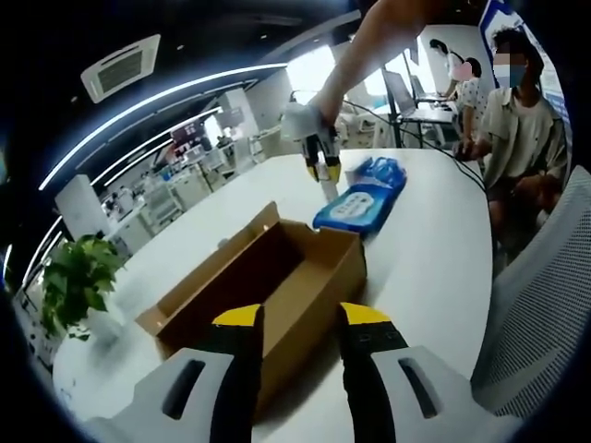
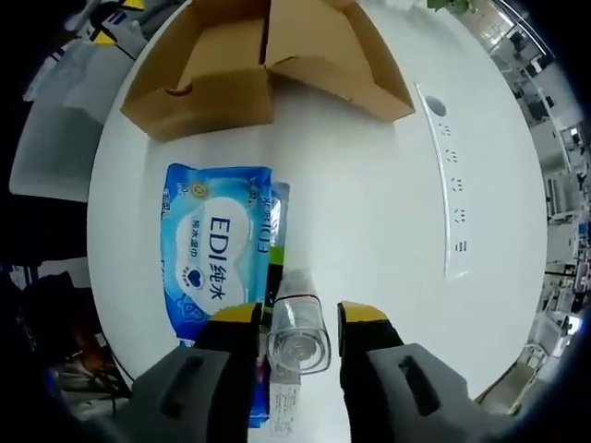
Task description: Operate the shoe box by opening the lid, removing the specified soft item, and placing it in the target area until the item is outside and the box remains undamaged.
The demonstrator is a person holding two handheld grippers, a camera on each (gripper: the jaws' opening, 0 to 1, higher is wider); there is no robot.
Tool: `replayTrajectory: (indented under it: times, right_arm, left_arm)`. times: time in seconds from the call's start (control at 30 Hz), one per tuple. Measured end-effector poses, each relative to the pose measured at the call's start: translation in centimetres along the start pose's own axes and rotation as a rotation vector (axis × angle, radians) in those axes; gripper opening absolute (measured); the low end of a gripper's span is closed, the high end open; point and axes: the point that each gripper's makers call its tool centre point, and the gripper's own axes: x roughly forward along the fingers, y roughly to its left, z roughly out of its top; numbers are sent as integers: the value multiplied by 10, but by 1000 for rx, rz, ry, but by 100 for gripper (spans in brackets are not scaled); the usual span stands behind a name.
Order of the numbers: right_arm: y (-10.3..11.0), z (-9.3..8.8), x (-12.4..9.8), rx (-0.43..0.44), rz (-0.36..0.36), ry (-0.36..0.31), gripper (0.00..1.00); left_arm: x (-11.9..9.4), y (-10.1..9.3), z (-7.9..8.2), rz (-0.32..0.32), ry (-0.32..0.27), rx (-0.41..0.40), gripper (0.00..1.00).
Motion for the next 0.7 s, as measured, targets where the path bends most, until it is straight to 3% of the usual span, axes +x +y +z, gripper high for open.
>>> replayTrajectory:
  times: [0.27,0.7]
  right_arm:
    - [0,10,-21,7,-25,-56,34]
    - [1,23,-70,52,-125,-192,37]
  left_arm:
    - [4,1,4,-3,-4,12,33]
    - [5,5,14,0,-24,15,40]
